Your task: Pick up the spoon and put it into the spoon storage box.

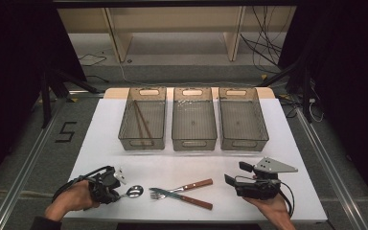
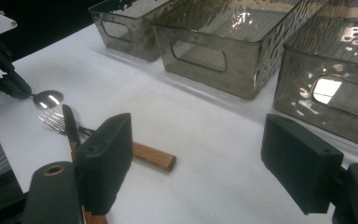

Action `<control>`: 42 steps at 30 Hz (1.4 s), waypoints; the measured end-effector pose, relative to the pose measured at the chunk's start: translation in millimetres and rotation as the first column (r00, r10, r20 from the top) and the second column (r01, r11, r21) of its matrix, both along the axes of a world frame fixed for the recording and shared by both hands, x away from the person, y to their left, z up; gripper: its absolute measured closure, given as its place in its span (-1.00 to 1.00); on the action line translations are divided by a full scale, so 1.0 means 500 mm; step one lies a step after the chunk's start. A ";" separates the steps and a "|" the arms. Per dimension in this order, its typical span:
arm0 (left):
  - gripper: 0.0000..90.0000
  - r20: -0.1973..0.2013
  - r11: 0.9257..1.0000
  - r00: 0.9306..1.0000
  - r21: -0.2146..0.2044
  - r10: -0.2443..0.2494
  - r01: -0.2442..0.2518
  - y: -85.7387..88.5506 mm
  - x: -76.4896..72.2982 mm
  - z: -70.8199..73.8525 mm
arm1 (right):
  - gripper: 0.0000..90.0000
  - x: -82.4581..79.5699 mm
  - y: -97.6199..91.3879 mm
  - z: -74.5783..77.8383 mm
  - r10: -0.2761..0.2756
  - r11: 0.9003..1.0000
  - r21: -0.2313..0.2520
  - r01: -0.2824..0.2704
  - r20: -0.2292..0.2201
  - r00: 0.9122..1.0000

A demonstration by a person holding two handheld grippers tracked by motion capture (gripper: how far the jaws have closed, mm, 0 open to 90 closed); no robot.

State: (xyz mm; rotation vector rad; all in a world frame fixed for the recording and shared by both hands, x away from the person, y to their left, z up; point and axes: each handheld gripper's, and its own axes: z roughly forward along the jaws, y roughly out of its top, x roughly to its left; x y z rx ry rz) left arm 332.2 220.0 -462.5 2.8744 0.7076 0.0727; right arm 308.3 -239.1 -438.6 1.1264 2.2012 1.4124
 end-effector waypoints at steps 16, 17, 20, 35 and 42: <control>0.89 0.030 0.996 0.996 -0.021 0.083 -0.082 0.006 0.009 0.005 | -0.43 0.000 -0.001 0.001 0.000 1.000 0.001 0.000 0.003 1.000; 0.89 0.035 0.996 0.995 -0.026 0.088 -0.087 0.006 0.011 0.006 | -0.43 0.000 -0.001 0.000 0.000 1.000 0.001 0.000 0.003 1.000; 0.89 0.041 0.994 0.994 -0.042 0.103 -0.102 0.006 0.015 0.013 | -0.43 0.000 -0.001 0.001 0.001 1.000 0.002 -0.001 0.003 1.000; 0.89 0.088 0.974 0.985 -0.185 0.147 -0.129 -0.034 0.043 0.087 | -0.43 0.000 -0.001 0.001 0.000 1.000 0.004 0.000 0.003 1.000; 0.89 0.111 0.958 0.983 -0.263 0.145 -0.112 -0.074 0.066 0.125 | -0.43 0.000 -0.002 0.002 -0.001 1.000 0.006 0.001 0.004 1.000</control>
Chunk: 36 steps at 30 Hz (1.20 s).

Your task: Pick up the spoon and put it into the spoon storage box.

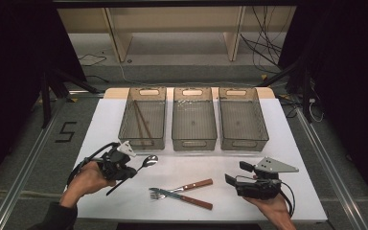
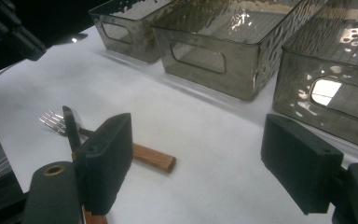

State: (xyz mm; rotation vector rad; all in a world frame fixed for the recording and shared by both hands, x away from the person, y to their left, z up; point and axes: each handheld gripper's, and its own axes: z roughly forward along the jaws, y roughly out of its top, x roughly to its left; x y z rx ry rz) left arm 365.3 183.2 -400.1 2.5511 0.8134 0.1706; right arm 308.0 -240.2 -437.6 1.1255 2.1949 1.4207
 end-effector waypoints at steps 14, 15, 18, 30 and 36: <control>0.89 0.032 0.991 0.999 -0.133 0.023 -0.018 -0.077 0.069 0.048 | -0.43 -0.001 -0.003 0.001 -0.001 1.000 0.004 0.001 -0.004 1.000; 0.89 0.033 0.990 0.999 -0.141 0.023 -0.019 -0.082 0.074 0.053 | -0.43 -0.001 -0.003 0.001 -0.001 1.000 0.004 0.001 -0.004 1.000; 0.89 0.048 0.987 0.998 -0.156 0.034 -0.027 -0.095 0.088 0.065 | -0.43 -0.001 -0.003 0.001 0.000 1.000 0.005 0.000 -0.003 1.000; 0.89 0.077 0.971 0.994 -0.232 0.073 -0.053 -0.143 0.137 0.093 | -0.43 -0.002 -0.002 0.000 0.004 1.000 0.006 -0.004 0.000 1.000; 0.89 0.086 0.966 0.992 -0.252 0.089 -0.065 -0.161 0.164 0.102 | -0.43 -0.003 -0.002 0.001 0.006 1.000 0.009 -0.006 -0.001 1.000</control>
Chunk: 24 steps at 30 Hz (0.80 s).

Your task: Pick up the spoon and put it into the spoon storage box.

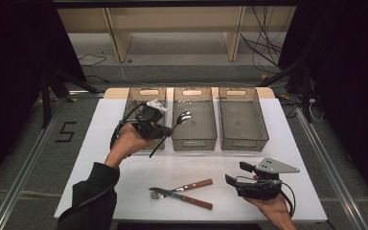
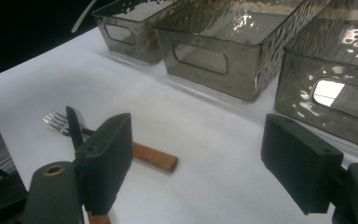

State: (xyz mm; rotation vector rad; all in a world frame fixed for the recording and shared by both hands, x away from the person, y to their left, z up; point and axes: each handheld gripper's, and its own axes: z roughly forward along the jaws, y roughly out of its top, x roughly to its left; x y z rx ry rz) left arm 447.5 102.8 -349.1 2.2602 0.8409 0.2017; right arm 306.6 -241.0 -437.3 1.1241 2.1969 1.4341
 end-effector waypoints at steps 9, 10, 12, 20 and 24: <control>0.89 0.018 0.999 0.999 -0.037 0.027 -0.026 -0.028 0.036 0.015 | -0.43 0.000 0.002 -0.001 0.006 1.000 -0.001 -0.006 0.003 1.000; 0.89 0.022 0.999 0.999 -0.036 0.031 -0.030 -0.030 0.041 0.015 | -0.43 0.000 0.002 -0.001 0.007 1.000 -0.002 -0.007 0.003 1.000; 0.89 0.022 0.999 0.999 -0.037 0.037 -0.036 -0.035 0.052 0.016 | -0.44 -0.001 0.002 -0.001 0.008 1.000 -0.001 -0.008 0.002 1.000; 0.89 0.026 0.996 0.998 -0.062 0.065 -0.063 -0.053 0.084 0.013 | -0.46 -0.001 0.001 -0.001 0.009 1.000 0.004 -0.009 0.004 1.000; 0.89 0.030 0.993 0.996 -0.084 0.089 -0.086 -0.061 0.101 0.012 | -0.47 -0.001 0.001 -0.001 0.011 1.000 0.005 -0.011 0.007 1.000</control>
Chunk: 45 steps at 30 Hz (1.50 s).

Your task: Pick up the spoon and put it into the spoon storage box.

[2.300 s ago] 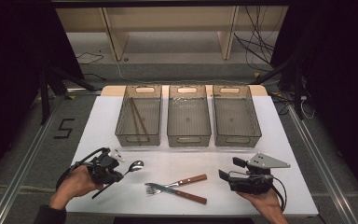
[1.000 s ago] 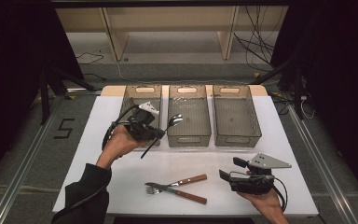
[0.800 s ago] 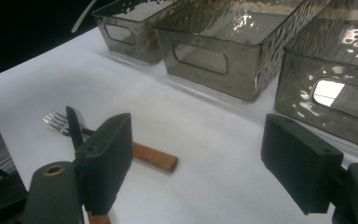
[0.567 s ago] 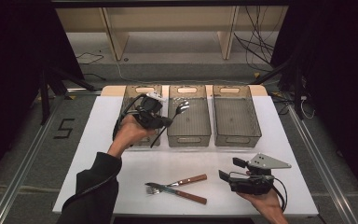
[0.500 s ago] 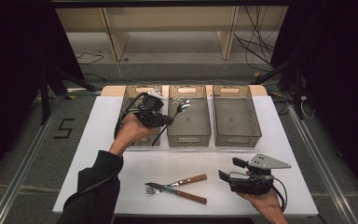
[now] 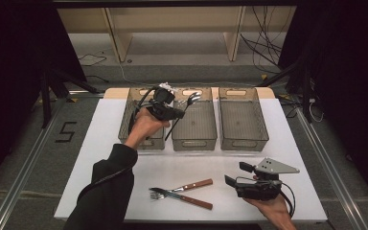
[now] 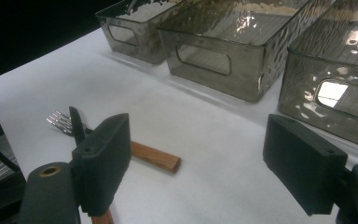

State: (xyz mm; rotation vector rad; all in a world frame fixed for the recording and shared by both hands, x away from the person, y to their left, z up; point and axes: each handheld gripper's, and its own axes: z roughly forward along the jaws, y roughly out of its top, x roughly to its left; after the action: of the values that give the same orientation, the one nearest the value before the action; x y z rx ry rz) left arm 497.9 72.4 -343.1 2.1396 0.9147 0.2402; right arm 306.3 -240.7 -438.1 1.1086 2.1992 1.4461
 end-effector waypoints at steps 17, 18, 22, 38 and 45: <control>0.89 -0.007 0.998 0.999 -0.031 0.045 -0.045 -0.037 0.042 -0.017 | -0.52 -0.002 0.000 0.001 0.005 1.000 0.007 -0.005 0.011 1.000; 0.89 -0.007 0.998 0.999 -0.029 0.048 -0.048 -0.038 0.044 -0.018 | -0.52 -0.002 0.000 0.001 0.006 1.000 0.007 -0.006 0.011 1.000; 0.89 -0.013 0.997 0.998 -0.030 0.064 -0.065 -0.042 0.054 -0.026 | -0.52 -0.002 0.000 0.002 0.008 1.000 0.009 -0.008 0.010 1.000; 0.88 -0.024 0.997 0.997 -0.032 0.074 -0.075 -0.049 0.066 -0.054 | -0.52 -0.003 0.000 0.001 0.012 1.000 0.009 -0.012 0.005 1.000; 0.87 -0.028 0.997 0.997 -0.025 0.078 -0.079 -0.054 0.064 -0.065 | -0.51 -0.003 0.002 0.001 0.016 1.000 0.006 -0.016 0.003 1.000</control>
State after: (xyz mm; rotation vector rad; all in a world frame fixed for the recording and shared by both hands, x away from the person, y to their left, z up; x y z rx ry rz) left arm 530.1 45.6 -375.6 2.0897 1.0130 0.2381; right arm 304.6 -239.5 -437.3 1.0923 2.2076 1.4609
